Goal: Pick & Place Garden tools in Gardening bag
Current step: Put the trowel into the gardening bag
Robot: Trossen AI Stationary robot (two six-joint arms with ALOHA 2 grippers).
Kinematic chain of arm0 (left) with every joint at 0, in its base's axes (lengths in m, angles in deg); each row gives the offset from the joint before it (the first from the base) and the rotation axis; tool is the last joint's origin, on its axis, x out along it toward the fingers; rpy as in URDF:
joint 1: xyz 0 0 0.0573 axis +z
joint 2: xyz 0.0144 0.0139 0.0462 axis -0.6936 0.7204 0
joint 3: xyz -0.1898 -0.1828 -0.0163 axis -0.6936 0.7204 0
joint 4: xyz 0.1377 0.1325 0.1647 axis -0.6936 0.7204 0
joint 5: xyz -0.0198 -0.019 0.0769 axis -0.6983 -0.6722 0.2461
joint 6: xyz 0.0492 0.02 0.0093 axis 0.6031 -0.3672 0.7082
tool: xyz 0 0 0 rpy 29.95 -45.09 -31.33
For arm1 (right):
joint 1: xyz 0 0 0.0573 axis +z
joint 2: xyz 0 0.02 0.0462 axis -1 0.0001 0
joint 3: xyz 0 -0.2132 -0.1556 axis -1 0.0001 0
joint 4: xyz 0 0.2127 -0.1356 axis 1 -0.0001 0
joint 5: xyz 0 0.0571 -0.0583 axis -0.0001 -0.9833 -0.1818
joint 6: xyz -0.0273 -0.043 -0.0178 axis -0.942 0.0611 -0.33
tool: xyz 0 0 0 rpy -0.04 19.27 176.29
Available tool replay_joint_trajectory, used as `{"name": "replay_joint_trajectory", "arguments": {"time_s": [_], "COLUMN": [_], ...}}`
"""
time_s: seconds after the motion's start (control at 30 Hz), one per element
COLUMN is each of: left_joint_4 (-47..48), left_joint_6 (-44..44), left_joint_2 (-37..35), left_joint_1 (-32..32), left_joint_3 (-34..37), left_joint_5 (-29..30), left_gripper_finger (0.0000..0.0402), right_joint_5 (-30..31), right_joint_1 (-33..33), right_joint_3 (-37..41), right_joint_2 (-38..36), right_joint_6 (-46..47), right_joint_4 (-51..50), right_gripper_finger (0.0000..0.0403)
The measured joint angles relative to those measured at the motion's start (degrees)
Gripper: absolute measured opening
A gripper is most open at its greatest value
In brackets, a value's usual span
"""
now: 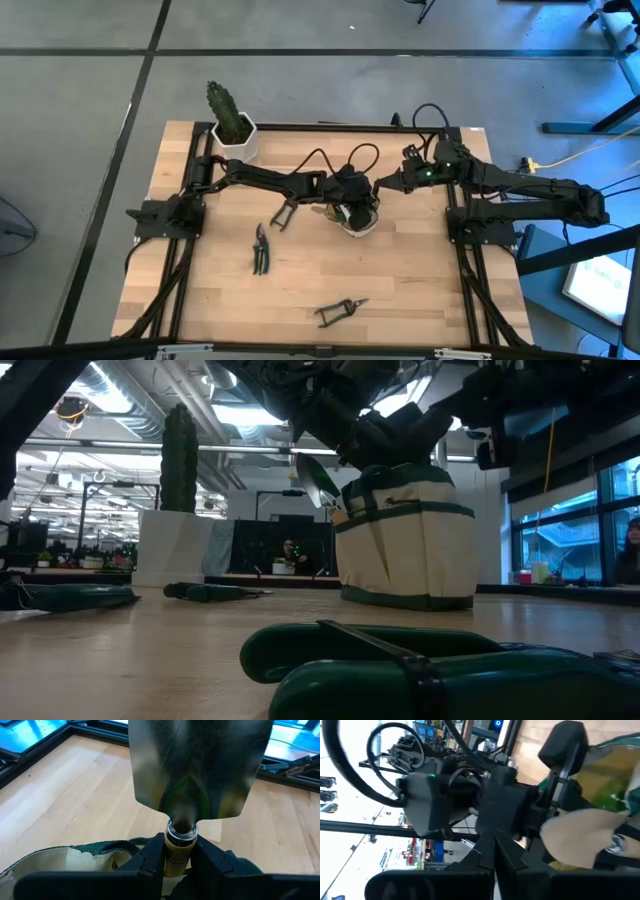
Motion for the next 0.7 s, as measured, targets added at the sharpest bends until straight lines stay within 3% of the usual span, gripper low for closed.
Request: {"name": "replay_joint_trajectory", "arguments": {"time_s": [0.7], "left_joint_4": [0.04], "left_joint_6": [-1.06], "left_joint_2": [-0.01], "left_joint_1": [0.02], "left_joint_3": [0.02], "left_joint_5": [-0.8], "left_gripper_finger": [0.0128], "right_joint_5": [-0.55], "right_joint_1": [0.02], "right_joint_3": [0.02], "right_joint_2": [2.89], "right_joint_6": [-3.08], "right_joint_4": [-2.97], "right_gripper_finger": [0.0]}}
